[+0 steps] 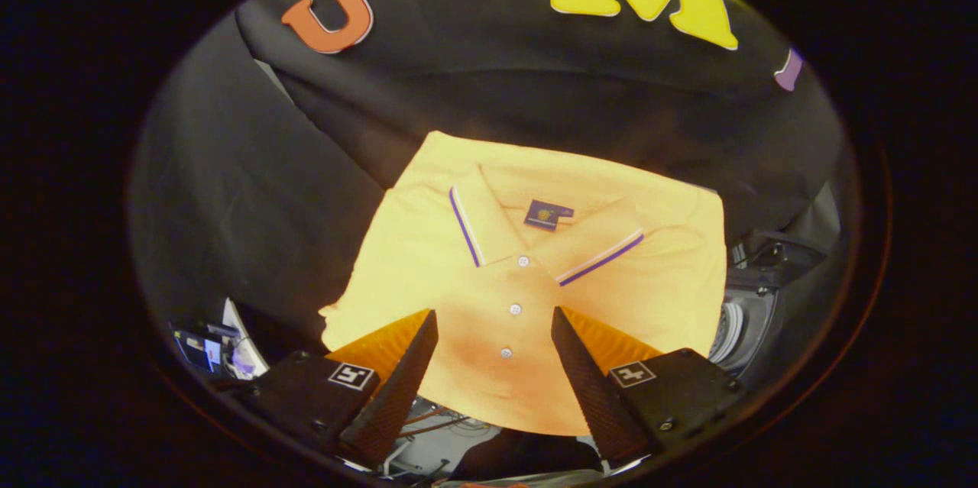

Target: Put the clothes into the washing machine and then close the washing machine lid.

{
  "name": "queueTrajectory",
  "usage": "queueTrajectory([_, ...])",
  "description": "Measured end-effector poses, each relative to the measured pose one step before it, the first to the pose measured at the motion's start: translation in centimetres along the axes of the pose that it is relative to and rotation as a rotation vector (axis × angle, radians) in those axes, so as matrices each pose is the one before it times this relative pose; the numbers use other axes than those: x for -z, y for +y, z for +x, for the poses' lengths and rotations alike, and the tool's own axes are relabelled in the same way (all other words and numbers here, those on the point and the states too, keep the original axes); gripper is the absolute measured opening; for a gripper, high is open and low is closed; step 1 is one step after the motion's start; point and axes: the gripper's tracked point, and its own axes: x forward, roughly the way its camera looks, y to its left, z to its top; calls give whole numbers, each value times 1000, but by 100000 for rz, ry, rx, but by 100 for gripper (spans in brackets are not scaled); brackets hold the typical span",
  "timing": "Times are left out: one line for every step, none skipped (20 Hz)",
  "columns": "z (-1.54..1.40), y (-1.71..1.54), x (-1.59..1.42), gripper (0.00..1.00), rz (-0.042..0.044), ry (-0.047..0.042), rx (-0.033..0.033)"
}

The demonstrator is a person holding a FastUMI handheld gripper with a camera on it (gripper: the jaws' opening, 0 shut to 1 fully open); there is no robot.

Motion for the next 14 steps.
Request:
queueTrajectory([657,-35,-238,96,-457,1335,872])
queueTrajectory([614,-53,-94,96,-183,2242,1242])
queueTrajectory([540,-122,231,96,-228,3296,1248])
queueTrajectory([519,248,-39,95,-397,2261,43])
queueTrajectory([688,19,16,95,-1768,1688,780])
queueTrajectory([460,-104,156,95,-1676,1198,1496])
queueTrajectory([551,-108,128,95,-467,730,1435])
queueTrajectory([358,-189,315,95,-542,1552,1763])
queueTrajectory([45,-34,-399,95,-1106,-1698,1062])
queueTrajectory([227,0,-146,95,-1216,-293,1605])
queueTrajectory([72,-172,94,95,-847,610,1883])
queueTrajectory([-37,187,-8,95,-326,-778,1279])
queueTrajectory([-118,73,-3,94,274,-570,1473])
queueTrajectory([-37,122,75,94,1141,-217,1650])
